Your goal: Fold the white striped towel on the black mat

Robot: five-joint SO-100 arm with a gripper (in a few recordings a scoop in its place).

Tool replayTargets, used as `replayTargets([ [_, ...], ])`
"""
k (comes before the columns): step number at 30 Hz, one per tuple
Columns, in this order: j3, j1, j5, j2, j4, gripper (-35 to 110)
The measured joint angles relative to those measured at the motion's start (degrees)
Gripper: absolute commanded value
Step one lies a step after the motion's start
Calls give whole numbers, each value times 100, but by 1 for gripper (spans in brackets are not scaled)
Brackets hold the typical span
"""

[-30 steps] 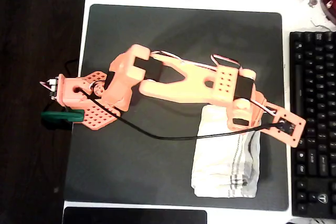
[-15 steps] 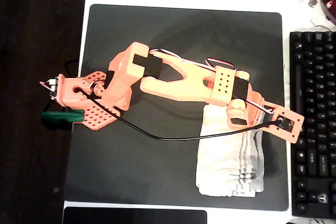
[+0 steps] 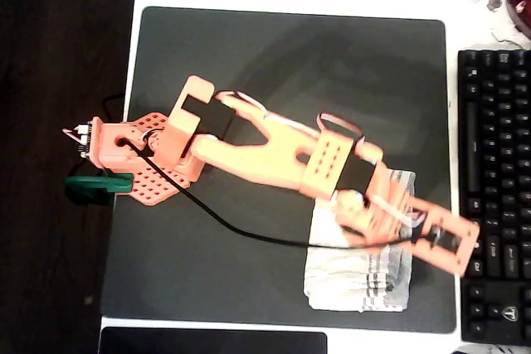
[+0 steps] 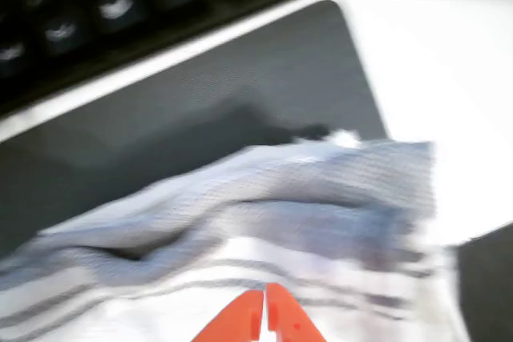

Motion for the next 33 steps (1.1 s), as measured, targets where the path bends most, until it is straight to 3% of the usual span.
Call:
replayTargets([
  [14, 1266, 712, -861, -606, -2751, 0],
  [23, 1547, 448, -694, 510, -1714, 0],
  [33, 2997, -378, -580, 2804, -475, 0],
])
